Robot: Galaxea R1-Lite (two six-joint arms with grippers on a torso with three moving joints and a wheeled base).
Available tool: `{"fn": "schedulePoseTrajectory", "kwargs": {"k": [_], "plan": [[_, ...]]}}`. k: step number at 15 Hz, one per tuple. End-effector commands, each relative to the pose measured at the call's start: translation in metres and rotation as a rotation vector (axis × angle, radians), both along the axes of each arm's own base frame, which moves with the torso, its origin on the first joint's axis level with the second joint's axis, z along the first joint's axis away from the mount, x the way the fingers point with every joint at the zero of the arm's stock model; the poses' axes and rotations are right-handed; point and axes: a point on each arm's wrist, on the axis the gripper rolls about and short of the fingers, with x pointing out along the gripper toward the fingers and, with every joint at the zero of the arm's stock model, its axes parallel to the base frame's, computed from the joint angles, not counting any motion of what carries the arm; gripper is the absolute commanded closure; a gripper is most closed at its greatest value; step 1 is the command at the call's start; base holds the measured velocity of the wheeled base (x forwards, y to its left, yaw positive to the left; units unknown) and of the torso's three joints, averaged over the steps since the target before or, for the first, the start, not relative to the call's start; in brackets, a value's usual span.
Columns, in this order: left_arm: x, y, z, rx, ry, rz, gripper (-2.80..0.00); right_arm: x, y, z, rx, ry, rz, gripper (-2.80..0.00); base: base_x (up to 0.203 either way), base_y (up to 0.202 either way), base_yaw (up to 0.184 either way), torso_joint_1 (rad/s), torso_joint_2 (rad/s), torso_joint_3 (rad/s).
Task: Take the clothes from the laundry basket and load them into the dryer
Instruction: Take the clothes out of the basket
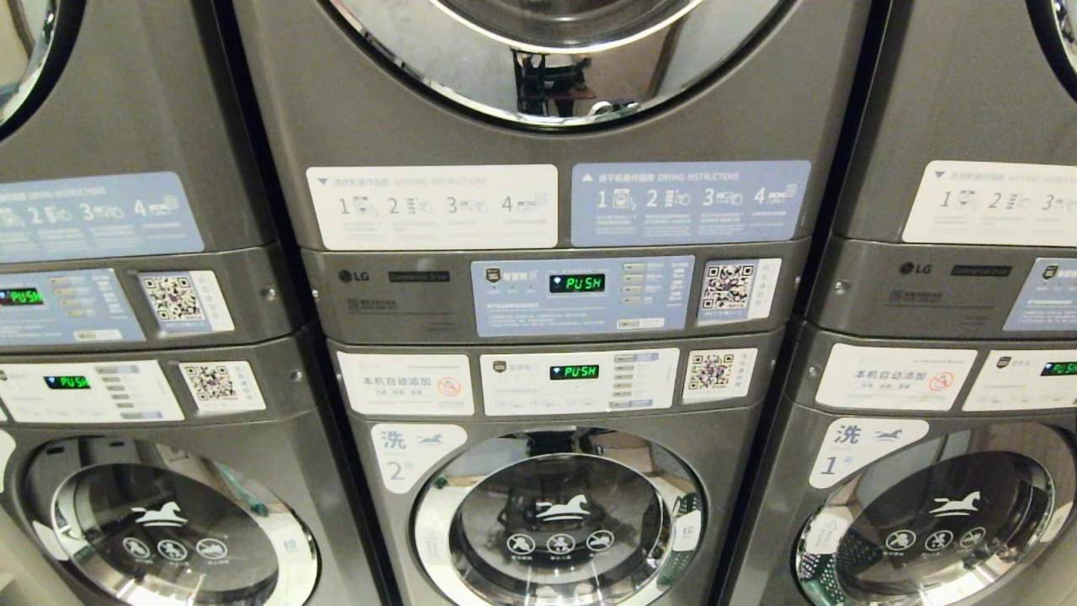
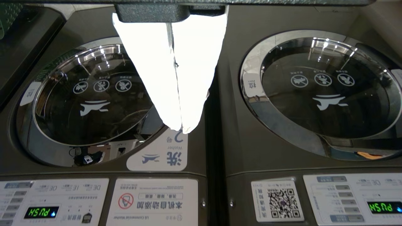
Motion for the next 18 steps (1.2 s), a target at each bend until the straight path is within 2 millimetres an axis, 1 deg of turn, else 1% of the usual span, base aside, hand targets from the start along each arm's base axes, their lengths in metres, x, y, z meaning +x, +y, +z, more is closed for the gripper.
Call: {"fn": "schedulePoseTrajectory", "kwargs": {"k": [1,12,18], "plan": [[0.0,0.0,0.0,0.0,0.0,0.001,0.0,0.0,0.0,0.0,0.0,-0.001,0.0,0.0,0.0,0.0,0.0,-0.242,0.54,0.29],[0.0,0.0,0.0,0.002,0.0,0.001,0.0,0.0001,0.0,-0.0003,0.005,-0.001,0.0,0.0,0.0,0.0,0.0,-0.226,0.53,0.298],[0.0,0.0,0.0,0.003,0.0,0.001,0.0,0.0001,0.0,-0.0003,0.004,0.0,0.0,0.0,0.0,0.0,0.0,-0.181,0.49,0.298]]}}
